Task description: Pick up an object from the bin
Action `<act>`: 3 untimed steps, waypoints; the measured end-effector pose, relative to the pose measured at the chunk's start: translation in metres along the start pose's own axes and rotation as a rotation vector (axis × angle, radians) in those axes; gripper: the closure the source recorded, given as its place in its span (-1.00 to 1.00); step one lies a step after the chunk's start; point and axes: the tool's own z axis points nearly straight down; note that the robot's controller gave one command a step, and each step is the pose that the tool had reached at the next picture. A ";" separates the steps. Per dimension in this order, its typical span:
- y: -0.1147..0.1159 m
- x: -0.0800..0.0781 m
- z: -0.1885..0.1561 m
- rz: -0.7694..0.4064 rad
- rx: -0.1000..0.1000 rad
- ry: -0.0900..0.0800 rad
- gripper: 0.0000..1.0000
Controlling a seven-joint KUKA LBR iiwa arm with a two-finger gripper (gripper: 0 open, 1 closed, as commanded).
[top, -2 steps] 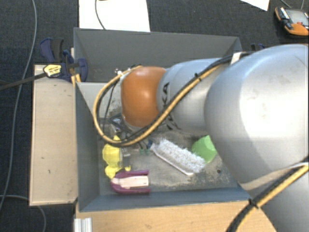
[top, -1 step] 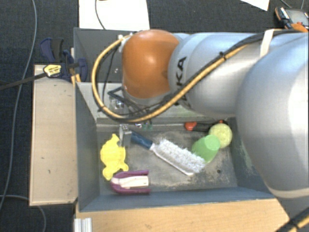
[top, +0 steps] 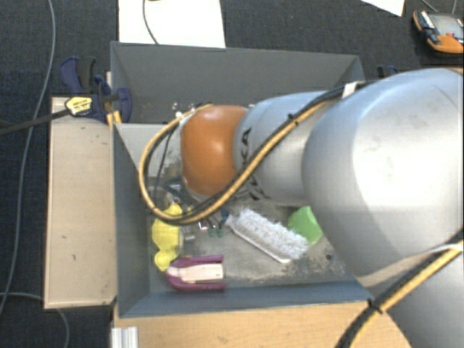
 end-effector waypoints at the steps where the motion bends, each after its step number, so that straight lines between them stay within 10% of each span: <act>1: 0.010 -0.002 -0.036 -0.214 -0.004 -0.036 1.00; 3: 0.015 -0.003 -0.061 -0.224 -0.005 -0.042 1.00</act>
Offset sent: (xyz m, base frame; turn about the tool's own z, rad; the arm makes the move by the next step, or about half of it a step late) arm 0.0000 0.0000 0.0000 0.0000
